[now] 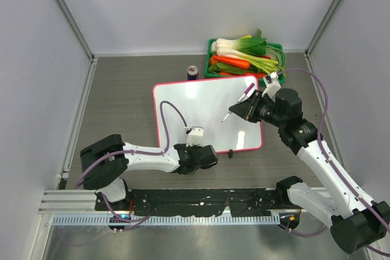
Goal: Write a sentence on the whiteboard
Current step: Move the whiteboard to the whiteboard stand.
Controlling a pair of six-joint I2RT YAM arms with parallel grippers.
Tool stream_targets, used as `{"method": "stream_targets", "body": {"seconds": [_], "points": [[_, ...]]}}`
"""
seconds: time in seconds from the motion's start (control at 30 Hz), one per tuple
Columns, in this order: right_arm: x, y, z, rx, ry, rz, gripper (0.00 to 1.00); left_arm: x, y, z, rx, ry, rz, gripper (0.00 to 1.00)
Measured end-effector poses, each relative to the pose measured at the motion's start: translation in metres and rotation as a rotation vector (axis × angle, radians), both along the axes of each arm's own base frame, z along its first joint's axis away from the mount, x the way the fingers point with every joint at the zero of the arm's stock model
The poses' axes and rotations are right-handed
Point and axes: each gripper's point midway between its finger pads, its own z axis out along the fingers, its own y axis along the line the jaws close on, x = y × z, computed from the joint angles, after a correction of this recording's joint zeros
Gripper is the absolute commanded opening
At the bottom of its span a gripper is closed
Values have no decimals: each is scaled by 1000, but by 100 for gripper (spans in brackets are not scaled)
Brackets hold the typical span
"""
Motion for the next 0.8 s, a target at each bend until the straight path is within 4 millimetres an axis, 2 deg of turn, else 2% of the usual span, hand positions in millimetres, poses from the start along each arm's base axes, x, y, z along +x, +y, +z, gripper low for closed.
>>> {"method": "stream_targets", "body": {"seconds": [0.27,0.47,0.6,0.77,0.8], "points": [[-3,0,2,5,-6,5,1,-7,0,1,-34,-5,17,0],[-6,0,3,8,-8,12,2,-33,-6,0,-16,3,-7,0],[-8,0,2,12,-7,16,1,-43,-11,0,-20,6,0,0],[-13,-1,-3,12,-1,20,1,-60,-18,0,-32,16,-11,7],[-14,-1,-4,12,0,21,1,-62,-20,0,-33,17,-13,11]]}}
